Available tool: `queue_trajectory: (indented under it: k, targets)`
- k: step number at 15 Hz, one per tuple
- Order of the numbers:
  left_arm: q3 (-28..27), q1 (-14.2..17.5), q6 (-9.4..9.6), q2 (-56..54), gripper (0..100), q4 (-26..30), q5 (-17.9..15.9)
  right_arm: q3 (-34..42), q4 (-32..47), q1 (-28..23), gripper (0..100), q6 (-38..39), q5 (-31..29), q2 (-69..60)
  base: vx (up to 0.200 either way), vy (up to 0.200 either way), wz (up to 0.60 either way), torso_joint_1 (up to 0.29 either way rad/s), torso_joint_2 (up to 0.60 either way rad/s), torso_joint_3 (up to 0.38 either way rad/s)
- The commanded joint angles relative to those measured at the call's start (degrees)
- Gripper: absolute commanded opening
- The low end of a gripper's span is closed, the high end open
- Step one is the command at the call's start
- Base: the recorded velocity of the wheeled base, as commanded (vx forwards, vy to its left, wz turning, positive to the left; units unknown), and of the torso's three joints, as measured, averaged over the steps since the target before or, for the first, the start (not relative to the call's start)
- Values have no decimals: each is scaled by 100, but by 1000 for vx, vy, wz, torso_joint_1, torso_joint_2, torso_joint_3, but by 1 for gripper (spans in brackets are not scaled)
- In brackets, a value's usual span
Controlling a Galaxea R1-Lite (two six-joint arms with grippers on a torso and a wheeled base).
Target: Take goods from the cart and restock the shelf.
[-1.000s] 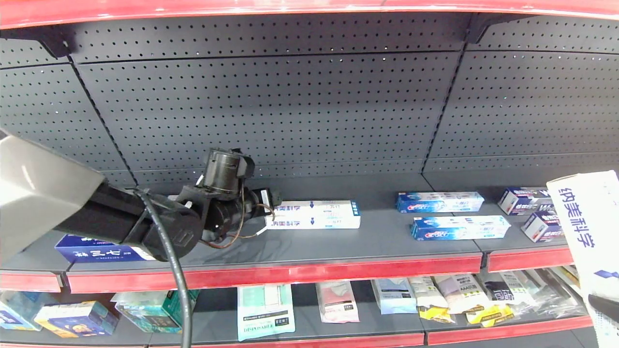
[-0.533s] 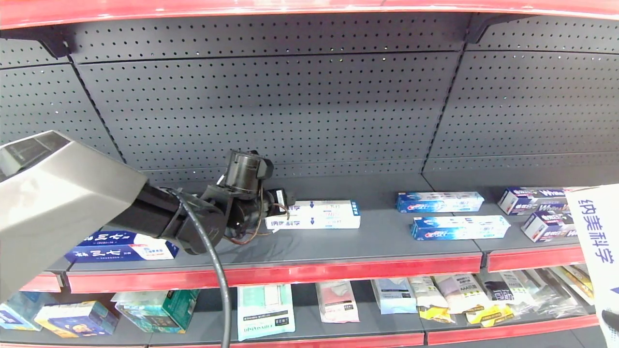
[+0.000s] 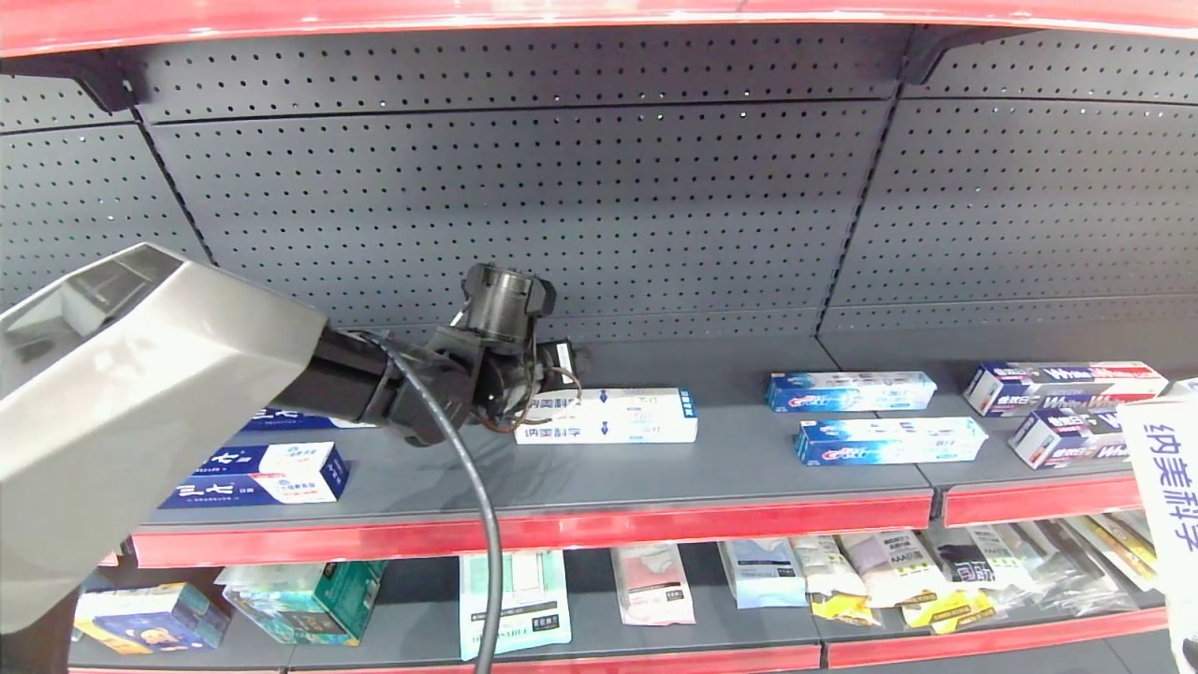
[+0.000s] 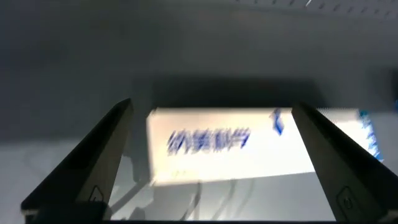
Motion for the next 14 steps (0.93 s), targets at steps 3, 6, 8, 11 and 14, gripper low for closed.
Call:
queue_trajectory:
  k: [3,6,8,11,14]
  targets:
    - [-487,-45,-4,481,100,293,23,30,-3,3,0,-23,7,-140,0,0,0,0,0,0]
    - [-1006,-45,-4,798,100,434,49,92,-3,3,0,-23,16,-202,0,0,0,0,0,0]
    - [-1296,-89,-12,877,100,724,58,197,5,12,0,-23,16,-307,0,0,0,0,0,0]
    - [-1841,-98,-21,1263,100,768,269,329,5,21,0,-137,24,-474,0,0,0,0,0,0]
    - [-2122,-177,-30,1395,100,1067,296,320,5,21,0,-146,24,-456,0,0,0,0,0,0]
